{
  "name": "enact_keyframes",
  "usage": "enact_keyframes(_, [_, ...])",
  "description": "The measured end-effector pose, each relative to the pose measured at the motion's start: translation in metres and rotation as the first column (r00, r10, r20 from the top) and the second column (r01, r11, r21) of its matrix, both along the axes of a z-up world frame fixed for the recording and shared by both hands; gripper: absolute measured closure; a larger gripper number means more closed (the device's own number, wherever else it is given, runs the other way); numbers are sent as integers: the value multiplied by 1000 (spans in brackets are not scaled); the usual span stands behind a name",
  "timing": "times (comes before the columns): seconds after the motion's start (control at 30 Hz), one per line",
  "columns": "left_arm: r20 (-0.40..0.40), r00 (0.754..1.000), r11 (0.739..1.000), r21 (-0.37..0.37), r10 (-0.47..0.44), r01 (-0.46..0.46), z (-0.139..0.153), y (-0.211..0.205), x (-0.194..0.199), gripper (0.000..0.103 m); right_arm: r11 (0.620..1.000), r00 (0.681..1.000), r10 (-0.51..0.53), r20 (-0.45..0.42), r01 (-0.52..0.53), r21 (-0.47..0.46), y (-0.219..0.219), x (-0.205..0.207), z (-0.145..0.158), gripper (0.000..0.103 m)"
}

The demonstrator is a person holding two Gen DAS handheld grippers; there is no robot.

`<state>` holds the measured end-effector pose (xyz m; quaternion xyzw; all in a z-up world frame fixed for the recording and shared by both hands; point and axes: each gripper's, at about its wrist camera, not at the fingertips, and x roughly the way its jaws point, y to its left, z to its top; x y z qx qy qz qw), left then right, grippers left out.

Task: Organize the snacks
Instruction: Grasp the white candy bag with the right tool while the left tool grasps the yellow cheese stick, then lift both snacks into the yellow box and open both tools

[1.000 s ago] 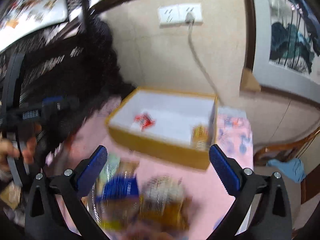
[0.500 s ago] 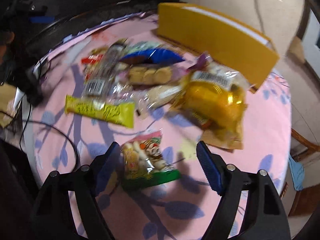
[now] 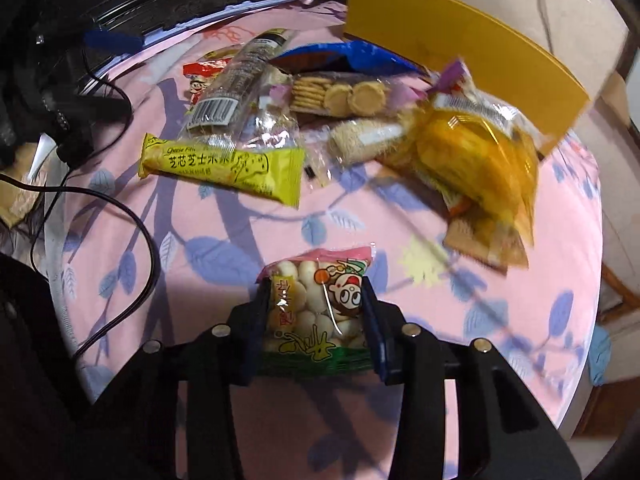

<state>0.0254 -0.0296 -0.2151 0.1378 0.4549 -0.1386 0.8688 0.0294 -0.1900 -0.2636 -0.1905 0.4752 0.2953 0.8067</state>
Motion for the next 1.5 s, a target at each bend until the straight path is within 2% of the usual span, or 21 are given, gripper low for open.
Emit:
enact_keyframes(0.03, [-23,999,999,13,-33,34,-10,-5,1,30,1000,1000,-18,-6,18,8,-4,-2,0,59])
enact_keyframes(0.13, [-64,995,996,46,-74,77,-30,-10,4,50,998,999,-54,-4,55,15,-9,-7,0,59])
enact_keyframes(0.37, [-123,983,988,56,-138,146,-54,-15,11,51,994,994,-105,-5,106,30,-16,-13,0,59])
enact_keyframes(0.47, [-117,981,987,29,-154,158,-56,-16,14,51,992,993,-119,-5,120,34,-15,-13,0,59])
enact_keyframes(0.5, [-123,980,987,21,-155,158,-55,-15,16,54,992,992,-123,-5,123,35,-15,-13,-1,59])
enact_keyframes(0.53, [-132,977,986,4,-167,168,-55,-15,16,66,991,992,-126,-4,126,36,-14,-14,0,59])
enact_keyframes(0.63, [-130,966,973,28,-223,228,-53,-25,9,78,990,991,-134,-7,134,38,-16,-15,0,59])
enact_keyframes(0.77, [-130,957,964,26,-258,263,-52,-33,-5,81,991,991,-133,-4,133,35,-15,-15,0,59])
enact_keyframes(1.03, [-97,969,974,-19,-227,226,-37,-23,-16,82,990,990,-141,3,140,34,-12,-18,2,60])
enact_keyframes(1.5, [1,976,972,-94,-218,217,20,-14,-28,82,976,980,-198,33,194,96,-19,-16,30,60])
